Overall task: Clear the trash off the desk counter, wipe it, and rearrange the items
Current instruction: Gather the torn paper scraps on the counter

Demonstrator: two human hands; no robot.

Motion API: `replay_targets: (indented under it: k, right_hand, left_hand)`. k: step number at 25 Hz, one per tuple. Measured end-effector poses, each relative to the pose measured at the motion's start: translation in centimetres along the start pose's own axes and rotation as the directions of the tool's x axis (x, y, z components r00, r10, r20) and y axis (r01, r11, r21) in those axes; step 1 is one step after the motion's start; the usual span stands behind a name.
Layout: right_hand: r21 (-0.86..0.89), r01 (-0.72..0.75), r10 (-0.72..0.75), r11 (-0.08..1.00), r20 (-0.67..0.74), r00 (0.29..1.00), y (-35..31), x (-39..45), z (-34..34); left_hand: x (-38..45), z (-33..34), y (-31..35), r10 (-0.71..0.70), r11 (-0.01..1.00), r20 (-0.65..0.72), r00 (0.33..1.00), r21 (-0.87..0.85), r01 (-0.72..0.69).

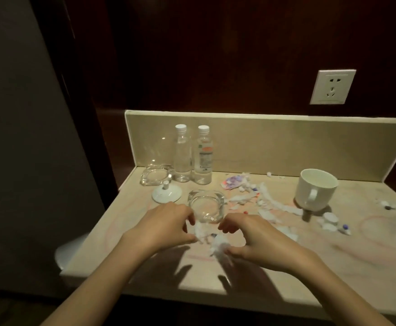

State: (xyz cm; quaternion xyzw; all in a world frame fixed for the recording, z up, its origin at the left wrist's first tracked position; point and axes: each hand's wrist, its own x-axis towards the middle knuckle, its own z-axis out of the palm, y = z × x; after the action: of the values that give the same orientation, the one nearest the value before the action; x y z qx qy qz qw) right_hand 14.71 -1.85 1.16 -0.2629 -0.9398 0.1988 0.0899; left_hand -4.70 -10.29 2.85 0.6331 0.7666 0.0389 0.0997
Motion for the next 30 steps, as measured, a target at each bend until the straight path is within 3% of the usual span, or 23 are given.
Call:
replay_targets:
  k: [5,9,18,23,30]
  right_hand:
    - [-0.015,0.011,-0.011,1.0,-0.001,1.0,5.9,1.6,-3.0]
    - [-0.016,0.015,-0.015,1.0,0.025,1.0,8.2,2.2,-3.1]
    - [-0.019,0.009,-0.009,1.0,0.013,1.0,10.2,5.2,-3.3]
    - [-0.004,0.019,-0.018,1.0,0.036,0.999,9.5,7.9,-2.4]
    - [-0.027,0.041,-0.039,0.999,0.072,0.997,6.8,12.4,-0.4]
  left_hand:
    - [6.4,0.7,-0.1,-0.274,0.96,-0.172,0.946,0.0,0.279]
    - [9.9,2.1,0.0,-0.394,0.912,-0.136,0.909,0.069,0.405]
    - [14.5,3.3,-1.5,-0.376,0.927,-0.049,0.925,-0.02,0.375]
    - [14.4,2.2,-2.9,-0.351,0.924,-0.082,0.933,-0.189,0.331]
    - [10.5,-1.2,-7.9,-0.338,0.934,-0.146,0.93,-0.176,0.312]
